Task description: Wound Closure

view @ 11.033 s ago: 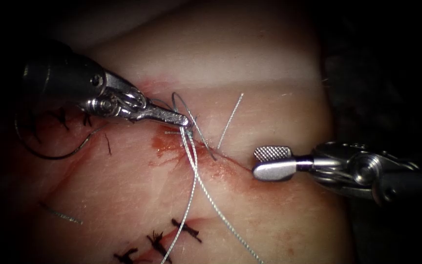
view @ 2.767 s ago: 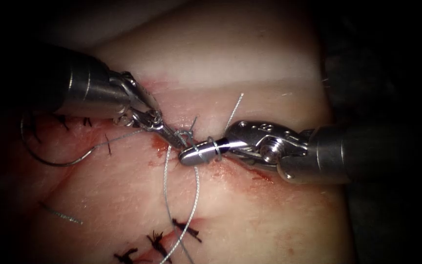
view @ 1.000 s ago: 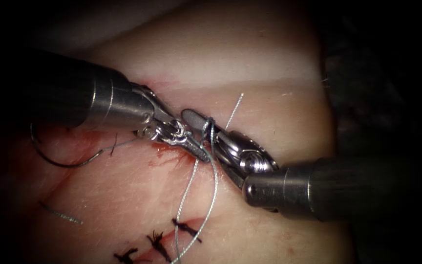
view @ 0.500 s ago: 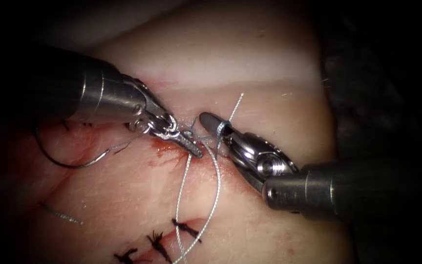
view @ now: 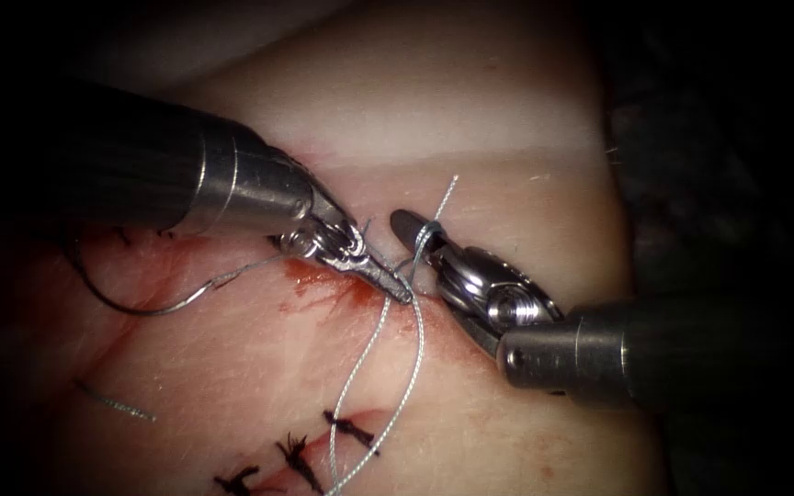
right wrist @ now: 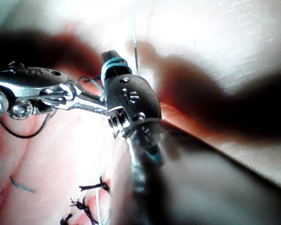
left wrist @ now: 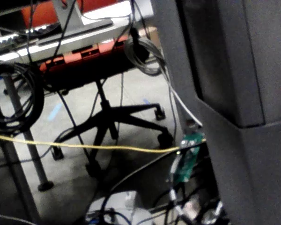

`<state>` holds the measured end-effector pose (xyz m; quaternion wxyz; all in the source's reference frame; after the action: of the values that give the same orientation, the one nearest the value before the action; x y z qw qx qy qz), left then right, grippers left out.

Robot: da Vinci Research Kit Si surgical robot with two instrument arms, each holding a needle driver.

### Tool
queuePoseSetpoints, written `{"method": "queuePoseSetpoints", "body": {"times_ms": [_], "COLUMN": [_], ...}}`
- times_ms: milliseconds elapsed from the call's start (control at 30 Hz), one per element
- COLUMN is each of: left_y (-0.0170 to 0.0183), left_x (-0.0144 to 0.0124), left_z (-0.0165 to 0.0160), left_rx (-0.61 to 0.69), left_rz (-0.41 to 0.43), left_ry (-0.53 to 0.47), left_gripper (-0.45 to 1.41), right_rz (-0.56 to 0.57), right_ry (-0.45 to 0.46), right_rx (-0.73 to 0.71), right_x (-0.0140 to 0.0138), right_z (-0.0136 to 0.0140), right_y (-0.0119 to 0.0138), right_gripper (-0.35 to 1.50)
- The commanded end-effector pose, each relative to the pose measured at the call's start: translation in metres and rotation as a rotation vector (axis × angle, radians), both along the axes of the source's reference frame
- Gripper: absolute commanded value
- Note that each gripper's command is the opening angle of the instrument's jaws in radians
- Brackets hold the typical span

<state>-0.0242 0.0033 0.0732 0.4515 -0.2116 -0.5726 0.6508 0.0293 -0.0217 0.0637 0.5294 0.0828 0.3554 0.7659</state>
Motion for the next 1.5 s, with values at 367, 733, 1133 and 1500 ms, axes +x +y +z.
{"method": "queuePoseSetpoints", "body": {"times_ms": [367, 733, 1133, 1500], "left_y": [0.0006, 0.0006, 0.0005, -0.0005], "left_x": [-0.0025, -0.0029, -0.0029, -0.0033], "left_z": [0.0016, 0.0019, 0.0020, 0.0025], "left_rx": [0.003, 0.004, 0.016, 0.066], "left_rz": [0.009, 0.019, 0.016, 0.009], "left_ry": [0.005, 0.000, -0.004, -0.021], "left_gripper": [-0.45, -0.45, -0.45, -0.45], "right_rz": [-0.004, 0.016, 0.024, 0.041], "right_ry": [-0.007, 0.009, 0.031, 0.015], "right_rx": [0.068, 0.099, 0.119, 0.185], "right_x": [-0.0010, -0.0013, -0.0012, -0.0014], "right_z": [0.0015, 0.0027, 0.0032, 0.0037], "right_y": [-0.0017, -0.0010, -0.0010, -0.0021], "right_gripper": [-0.05, 0.91, 0.57, 0.29]}}
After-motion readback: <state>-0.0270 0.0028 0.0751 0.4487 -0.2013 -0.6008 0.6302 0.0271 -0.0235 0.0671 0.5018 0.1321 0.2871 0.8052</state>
